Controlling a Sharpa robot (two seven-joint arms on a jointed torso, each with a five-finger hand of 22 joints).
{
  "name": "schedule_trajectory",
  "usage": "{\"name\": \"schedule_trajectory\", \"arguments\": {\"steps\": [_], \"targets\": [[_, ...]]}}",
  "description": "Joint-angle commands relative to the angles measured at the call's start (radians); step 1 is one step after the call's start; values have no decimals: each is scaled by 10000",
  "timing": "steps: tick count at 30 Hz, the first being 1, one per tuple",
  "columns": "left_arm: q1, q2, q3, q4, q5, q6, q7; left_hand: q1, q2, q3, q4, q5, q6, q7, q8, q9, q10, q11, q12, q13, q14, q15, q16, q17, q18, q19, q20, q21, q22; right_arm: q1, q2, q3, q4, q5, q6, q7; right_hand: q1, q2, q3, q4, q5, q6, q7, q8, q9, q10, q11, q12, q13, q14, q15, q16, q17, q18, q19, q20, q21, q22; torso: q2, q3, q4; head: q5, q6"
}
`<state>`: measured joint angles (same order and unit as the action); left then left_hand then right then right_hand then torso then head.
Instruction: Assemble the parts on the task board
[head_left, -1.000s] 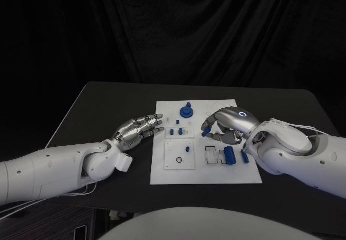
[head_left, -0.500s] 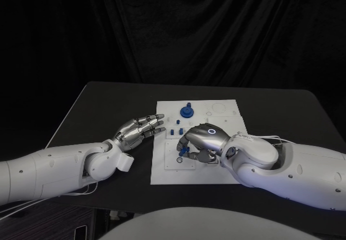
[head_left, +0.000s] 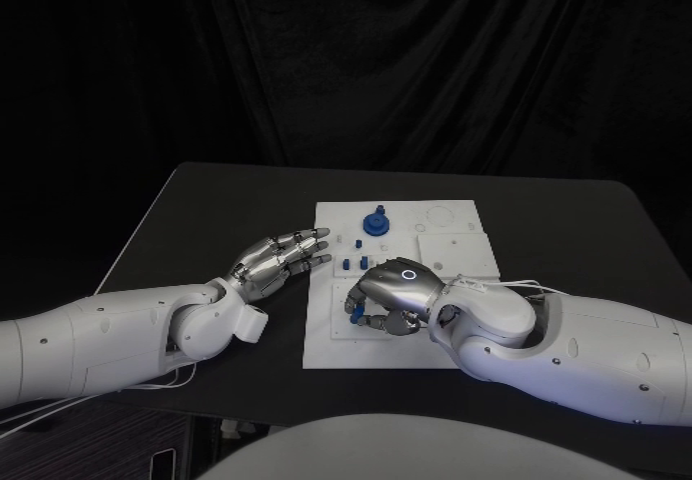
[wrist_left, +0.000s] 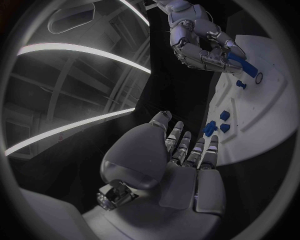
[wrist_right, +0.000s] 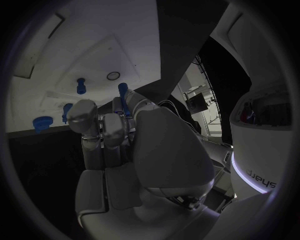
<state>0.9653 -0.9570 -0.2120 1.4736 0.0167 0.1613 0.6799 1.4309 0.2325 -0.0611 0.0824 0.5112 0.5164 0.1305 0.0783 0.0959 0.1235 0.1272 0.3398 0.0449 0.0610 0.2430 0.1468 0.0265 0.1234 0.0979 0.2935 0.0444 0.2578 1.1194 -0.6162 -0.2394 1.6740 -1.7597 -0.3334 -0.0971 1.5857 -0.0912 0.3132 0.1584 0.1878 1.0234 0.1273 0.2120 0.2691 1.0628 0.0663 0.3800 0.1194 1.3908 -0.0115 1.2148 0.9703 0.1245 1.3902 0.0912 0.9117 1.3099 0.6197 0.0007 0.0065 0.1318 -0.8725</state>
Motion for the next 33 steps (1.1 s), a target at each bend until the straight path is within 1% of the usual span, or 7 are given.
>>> {"name": "schedule_trajectory", "arguments": {"steps": [1,6,11,18,23,28,33], "targets": [[-9,42,9,23,0,95,1014,-92,3,64,2,59,29,29,68,13,-25,-29,-23,-3,22,60,53,15,-117,99,-4,40,2,-60,9,4,-74,-376,119,-22,17,-60,13,-41,-40,54,4,-7,19,53,-15,-40,15,-37,-10,-43,-11,-106,-50,-13,-31,1107,9,-6,-6,15,-2],[-9,62,9,12,0,114,1000,-92,3,64,2,59,29,29,68,13,-25,-29,-23,-3,22,60,53,15,-117,99,-4,40,2,-88,-4,4,-143,-541,117,-103,7,-59,37,-72,-39,195,-16,63,103,100,-24,-73,32,-43,-16,-49,1,-108,-59,-16,-10,1112,7,-9,12,-15,-2],[-9,69,9,-3,0,127,981,-106,21,91,4,73,29,32,69,13,-25,-26,-23,-3,22,62,53,15,-119,99,-4,39,-9,-98,-16,4,-137,-1043,305,-285,-40,-105,37,-117,-142,387,-65,153,243,248,-69,-124,64,-103,-44,-148,-114,-84,-118,-32,-121,1084,-1,-15,-19,16,-2],[-10,79,9,-20,0,131,962,-107,22,95,3,75,27,32,69,13,-25,-26,-24,-3,21,62,49,14,-119,103,-4,40,-3,-104,-28,4,-153,-1277,691,-467,-78,-144,36,-118,-262,368,-69,124,279,284,-69,-182,68,-153,-45,-208,-173,-68,-173,-36,-229,1059,1,-9,-24,23,-2],[-10,103,9,-37,0,143,952,-107,22,95,3,75,27,32,69,13,-25,-26,-24,-3,21,62,49,14,-119,103,-4,40,-3,-108,-5,4,-181,-1322,784,-494,-88,-146,36,-114,-278,358,-68,115,283,284,-66,-194,68,-157,-43,-211,-173,-68,-178,-35,-235,1057,9,-1,-22,6,-2],[-10,130,9,-57,0,155,938,-107,22,95,3,75,27,32,69,13,-25,-26,-24,-3,21,62,49,14,-119,103,-4,40,-3,-119,38,3,-214,-1337,868,-493,-115,-153,37,-102,-315,331,-63,91,294,293,-61,-221,70,-175,-40,-240,-207,-65,-194,-34,-261,1050,-3,-8,-8,0,-2],[-10,143,9,-74,0,158,911,-110,29,116,-5,87,31,32,71,13,-27,-29,-27,-3,21,63,49,14,-120,104,-4,40,-6,-135,96,3,-283,-1342,887,-486,-142,-160,38,-89,-338,304,-59,69,301,288,-54,-250,69,-189,-35,-260,-229,-64,-205,-31,-279,1046,1,-9,-26,25,-2]]}}
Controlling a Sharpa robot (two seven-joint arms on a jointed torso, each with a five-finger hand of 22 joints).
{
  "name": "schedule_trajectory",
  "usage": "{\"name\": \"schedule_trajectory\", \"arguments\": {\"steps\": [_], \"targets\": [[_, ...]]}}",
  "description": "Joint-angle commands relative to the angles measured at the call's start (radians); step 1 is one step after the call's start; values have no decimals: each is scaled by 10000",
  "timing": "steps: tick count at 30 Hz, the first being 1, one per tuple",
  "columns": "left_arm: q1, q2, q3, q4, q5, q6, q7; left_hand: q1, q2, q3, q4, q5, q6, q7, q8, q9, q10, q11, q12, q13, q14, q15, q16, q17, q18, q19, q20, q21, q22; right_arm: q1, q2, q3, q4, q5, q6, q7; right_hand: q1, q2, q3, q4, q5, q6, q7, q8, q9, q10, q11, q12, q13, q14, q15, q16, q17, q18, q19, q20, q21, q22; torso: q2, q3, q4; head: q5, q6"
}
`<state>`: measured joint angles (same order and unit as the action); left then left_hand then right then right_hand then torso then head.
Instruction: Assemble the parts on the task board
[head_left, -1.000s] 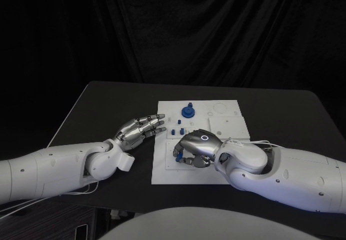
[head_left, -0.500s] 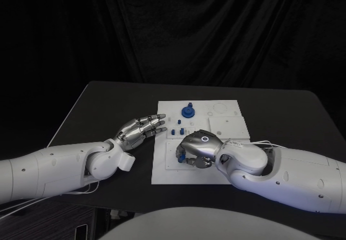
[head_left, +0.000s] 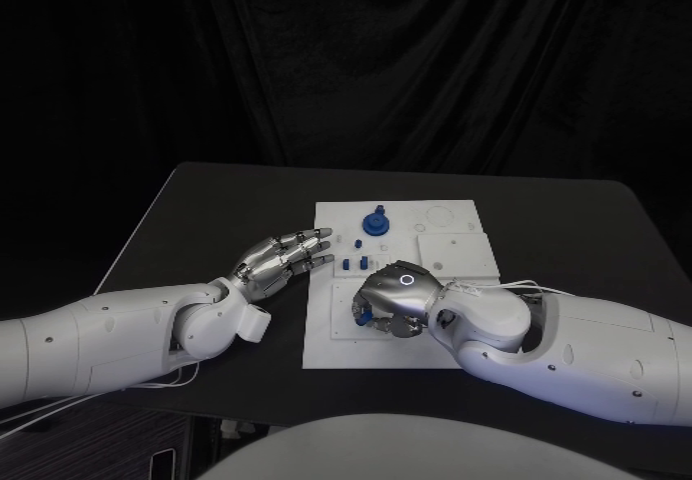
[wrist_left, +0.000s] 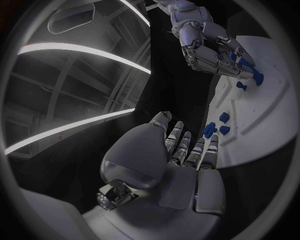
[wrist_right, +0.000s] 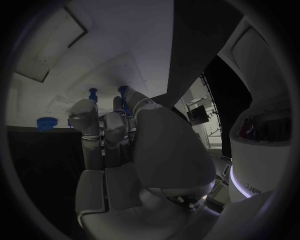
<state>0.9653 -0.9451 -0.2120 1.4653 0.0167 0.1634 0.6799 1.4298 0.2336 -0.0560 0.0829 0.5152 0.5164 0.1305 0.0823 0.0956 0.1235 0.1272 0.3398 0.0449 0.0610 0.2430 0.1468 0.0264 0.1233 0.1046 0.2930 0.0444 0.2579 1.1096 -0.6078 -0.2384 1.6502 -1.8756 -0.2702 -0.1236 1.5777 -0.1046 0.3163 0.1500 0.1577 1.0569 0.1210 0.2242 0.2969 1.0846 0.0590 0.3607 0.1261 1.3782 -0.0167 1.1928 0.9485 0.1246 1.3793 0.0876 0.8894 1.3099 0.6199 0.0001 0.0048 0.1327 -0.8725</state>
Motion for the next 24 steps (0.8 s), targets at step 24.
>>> {"name": "schedule_trajectory", "arguments": {"steps": [24], "targets": [[-13,81,9,-75,0,174,896,-103,28,99,-21,55,6,35,25,11,-44,-31,-55,-8,13,63,35,12,-122,32,1,36,-26,-170,-32,25,-248,485,-867,-41,-1239,-535,-871,781,-1033,-3300,-85,-1557,-968,-2545,671,-619,228,-805,574,-567,-655,149,-828,505,-1724,698,-13,-5,8,-18,-1]]}}
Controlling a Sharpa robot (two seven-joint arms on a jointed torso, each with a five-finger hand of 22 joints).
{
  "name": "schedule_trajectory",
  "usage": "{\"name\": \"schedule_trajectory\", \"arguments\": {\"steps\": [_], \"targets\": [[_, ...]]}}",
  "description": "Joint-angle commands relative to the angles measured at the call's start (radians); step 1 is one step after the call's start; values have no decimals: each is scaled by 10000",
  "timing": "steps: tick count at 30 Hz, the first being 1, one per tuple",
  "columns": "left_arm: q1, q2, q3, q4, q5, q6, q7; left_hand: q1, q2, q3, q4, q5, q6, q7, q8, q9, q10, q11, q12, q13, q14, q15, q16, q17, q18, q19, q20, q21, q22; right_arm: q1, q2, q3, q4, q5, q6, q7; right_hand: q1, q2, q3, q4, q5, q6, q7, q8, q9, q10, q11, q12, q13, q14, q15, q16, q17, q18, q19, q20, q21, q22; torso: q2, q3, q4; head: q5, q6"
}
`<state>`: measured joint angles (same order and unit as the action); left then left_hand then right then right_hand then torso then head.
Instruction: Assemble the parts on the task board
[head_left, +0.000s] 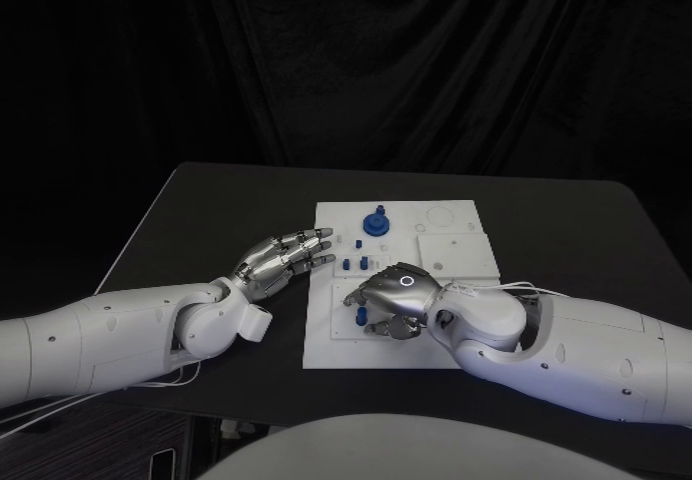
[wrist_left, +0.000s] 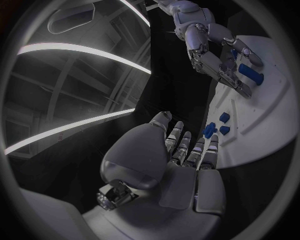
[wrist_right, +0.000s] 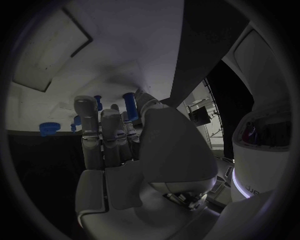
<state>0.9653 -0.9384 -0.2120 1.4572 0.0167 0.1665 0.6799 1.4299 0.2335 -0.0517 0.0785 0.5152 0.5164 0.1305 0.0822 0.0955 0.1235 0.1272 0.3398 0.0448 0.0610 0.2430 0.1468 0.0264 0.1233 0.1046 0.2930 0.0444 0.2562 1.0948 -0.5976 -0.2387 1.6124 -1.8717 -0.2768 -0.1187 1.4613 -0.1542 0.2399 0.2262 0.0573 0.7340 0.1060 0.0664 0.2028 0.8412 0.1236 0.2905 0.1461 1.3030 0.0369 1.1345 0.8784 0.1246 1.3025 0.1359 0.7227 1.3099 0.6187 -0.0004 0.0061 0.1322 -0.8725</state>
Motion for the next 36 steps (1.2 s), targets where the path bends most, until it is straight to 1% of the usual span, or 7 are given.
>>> {"name": "schedule_trajectory", "arguments": {"steps": [1,14,16,18,24,29,36], "targets": [[-13,9,9,7,0,142,898,-104,28,56,22,55,6,35,26,12,-44,-31,-55,-8,12,64,35,12,-122,33,1,36,-9,-12,-210,45,192,500,-966,-111,-68,-57,-149,53,-23,-48,119,43,-45,-148,58,135,55,-50,74,35,55,143,-53,47,-61,701,2,0,-5,-27,-1],[-18,-13,9,44,0,81,939,-107,29,84,8,57,12,38,26,13,-56,-38,-63,-9,9,64,35,11,-124,39,1,37,-2,1339,-2547,112,1837,3375,-2335,342,420,202,-84,237,105,447,511,310,-146,103,-63,1253,552,35,-19,223,201,145,98,21,128,758,0,14,-31,-305,-1],[-18,-2,9,73,0,71,943,-107,28,88,5,57,27,37,29,16,-52,-39,-51,-8,12,65,42,13,-125,37,1,35,-8,1517,-3178,75,2165,3931,-2283,307,724,383,71,87,624,1498,612,865,71,799,-225,2194,1004,-14,-146,162,119,161,63,-87,42,741,-5,12,-38,-418,-1],[-18,0,9,104,0,60,951,-107,27,90,4,58,19,37,28,14,-50,-39,-46,-7,13,65,45,13,-125,34,1,34,-15,1627,-3764,16,2400,4282,-2173,228,630,405,-102,32,705,2203,285,1383,283,1142,-543,4247,2230,-40,-407,68,10,168,40,-291,-58,718,-9,0,-20,-506,-1],[-19,5,9,91,0,33,989,-105,18,102,-9,60,41,31,34,19,-44,-35,-33,-4,19,67,56,15,-126,35,1,34,-17,1478,-5204,-77,2758,5121,-1611,-467,-1561,735,-1002,632,657,2368,-172,2807,1052,4003,-1062,11326,10122,1312,-847,1660,2344,-158,1066,-730,2004,1169,7,-2,-10,-740,-1],[-19,6,9,69,0,21,1006,-104,5,145,-41,86,66,23,46,24,-27,-28,-10,0,26,70,66,18,-128,37,0,32,-25,1316,-5880,-101,2844,5245,-1659,-1286,-3163,1046,-1410,677,971,2174,-350,3574,1559,6380,-1236,12539,13151,1966,-999,2905,4322,-418,1588,-904,3838,1534,26,-30,78,-1044,-1],[-19,23,9,57,0,14,1003,-104,5,145,-41,86,66,23,46,24,-27,-28,-10,0,26,70,66,18,-128,37,0,32,-25,1218,-6104,-111,2741,4720,-606,-2802,-3830,982,-1384,679,1081,1786,-351,3926,1846,7027,-1247,12737,13934,2064,-1019,3109,4694,-499,1681,-931,4430,1637,55,-36,34,-1190,-1]]}}
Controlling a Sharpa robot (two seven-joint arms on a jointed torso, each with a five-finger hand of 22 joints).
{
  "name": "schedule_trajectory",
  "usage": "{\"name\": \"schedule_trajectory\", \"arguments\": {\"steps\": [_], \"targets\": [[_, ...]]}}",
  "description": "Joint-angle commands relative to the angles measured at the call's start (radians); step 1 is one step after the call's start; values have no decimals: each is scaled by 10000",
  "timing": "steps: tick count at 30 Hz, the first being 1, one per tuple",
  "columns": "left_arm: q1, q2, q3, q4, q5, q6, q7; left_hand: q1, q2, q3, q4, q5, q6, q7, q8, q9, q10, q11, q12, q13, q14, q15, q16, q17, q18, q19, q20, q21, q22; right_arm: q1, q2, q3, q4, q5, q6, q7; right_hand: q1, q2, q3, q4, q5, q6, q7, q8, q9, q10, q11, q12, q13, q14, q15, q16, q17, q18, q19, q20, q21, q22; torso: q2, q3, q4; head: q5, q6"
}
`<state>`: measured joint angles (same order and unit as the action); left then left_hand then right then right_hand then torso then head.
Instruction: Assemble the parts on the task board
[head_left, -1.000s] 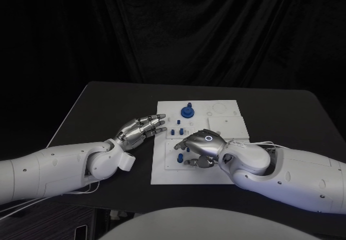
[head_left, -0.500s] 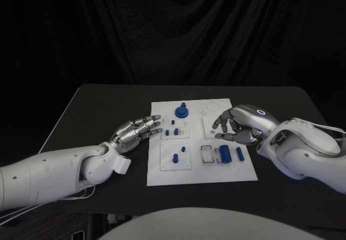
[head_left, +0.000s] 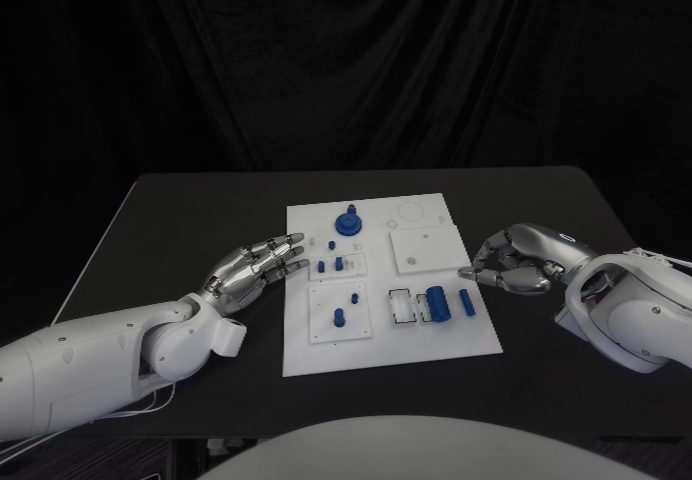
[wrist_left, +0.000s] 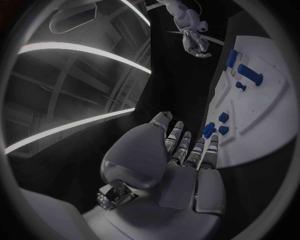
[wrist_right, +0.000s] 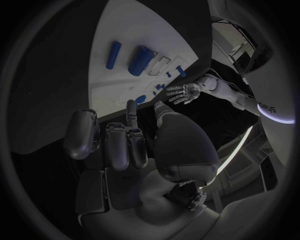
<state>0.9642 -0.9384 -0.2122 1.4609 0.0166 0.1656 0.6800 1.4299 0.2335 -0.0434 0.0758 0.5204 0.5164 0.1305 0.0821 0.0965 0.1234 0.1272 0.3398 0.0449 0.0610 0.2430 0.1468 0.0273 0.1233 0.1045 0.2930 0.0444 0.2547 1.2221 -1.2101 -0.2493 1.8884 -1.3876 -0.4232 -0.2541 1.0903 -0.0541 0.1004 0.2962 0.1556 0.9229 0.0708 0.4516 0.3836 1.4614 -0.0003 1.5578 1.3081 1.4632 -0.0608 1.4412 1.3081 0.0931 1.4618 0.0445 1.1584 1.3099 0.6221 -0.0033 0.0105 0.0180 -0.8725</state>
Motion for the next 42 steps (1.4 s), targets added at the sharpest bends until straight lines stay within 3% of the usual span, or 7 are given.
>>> {"name": "schedule_trajectory", "arguments": {"steps": [1,11,15,21,29,36,42], "targets": [[-8,24,11,16,0,27,1000,-106,0,72,-21,41,82,23,51,17,-19,-25,5,2,31,71,76,10,-129,42,-1,33,-5,-79,59,-5,-45,-159,992,-1611,-160,-15,40,-21,205,-120,-3,127,74,901,-14,83,2402,468,-44,52,418,-188,91,-20,115,1643,15,6,-27,-43,-1],[-10,35,11,12,0,59,990,-108,-2,77,-24,45,83,25,52,17,-19,-24,2,2,31,71,73,10,-129,41,0,33,-8,-283,576,-5,-187,-317,1344,-2172,-331,-20,267,-21,562,-91,-129,684,452,1094,-128,130,2627,754,-150,530,1265,-368,365,-108,1261,1883,-31,3,26,-68,-1],[-11,-40,11,97,0,54,1036,-122,-31,102,-45,39,110,45,62,22,-6,-6,17,3,26,81,64,7,-138,9,0,15,-81,-329,727,-4,-181,-450,1229,-2156,-562,-65,240,-14,477,-146,-139,762,522,1094,-141,130,2627,742,-167,479,1186,-353,346,-130,1222,1861,-26,11,-35,-290,-1],[-11,-253,11,210,0,-65,1198,-145,-87,142,-86,44,207,25,94,41,42,-2,87,12,73,81,138,21,-135,84,0,46,38,-386,841,-4,-196,-512,1149,-2117,-504,-55,318,-37,532,-172,-149,812,564,1094,-145,130,2627,729,-167,454,1162,-338,310,-131,1157,1838,-17,20,-33,-398,-1],[-11,-297,11,274,0,-75,1278,-166,-107,179,-108,63,249,21,109,48,96,-7,161,22,95,83,160,24,-131,119,3,61,60,-402,1010,-1,-229,-528,1119,-2263,-472,-59,391,-28,661,-133,-185,943,656,1094,-181,130,2627,873,-199,772,1708,-451,465,-157,1771,1989,18,20,-3,-392,-1],[-11,-312,11,272,0,-79,1282,-166,-109,184,-111,66,253,21,111,49,99,-6,162,22,97,83,162,24,-131,126,3,64,70,-415,1292,0,-312,-531,1437,-2547,-828,-86,381,-15,637,-90,-249,1179,857,1094,-240,130,2627,929,-249,903,1923,-554,612,-208,2353,2123,-10,8,-40,-350,-1],[-11,-318,11,278,0,-71,1261,-168,-111,190,-115,69,247,21,111,48,101,-6,161,21,97,82,160,23,-131,126,3,64,62,-464,1524,2,-466,-532,1942,-2898,-1167,-105,366,-14,544,-107,-289,1327,1017,1094,-279,130,2627,918,-289,863,1835,-598,672,-246,2615,2179,-9,14,-8,-350,-1]]}}
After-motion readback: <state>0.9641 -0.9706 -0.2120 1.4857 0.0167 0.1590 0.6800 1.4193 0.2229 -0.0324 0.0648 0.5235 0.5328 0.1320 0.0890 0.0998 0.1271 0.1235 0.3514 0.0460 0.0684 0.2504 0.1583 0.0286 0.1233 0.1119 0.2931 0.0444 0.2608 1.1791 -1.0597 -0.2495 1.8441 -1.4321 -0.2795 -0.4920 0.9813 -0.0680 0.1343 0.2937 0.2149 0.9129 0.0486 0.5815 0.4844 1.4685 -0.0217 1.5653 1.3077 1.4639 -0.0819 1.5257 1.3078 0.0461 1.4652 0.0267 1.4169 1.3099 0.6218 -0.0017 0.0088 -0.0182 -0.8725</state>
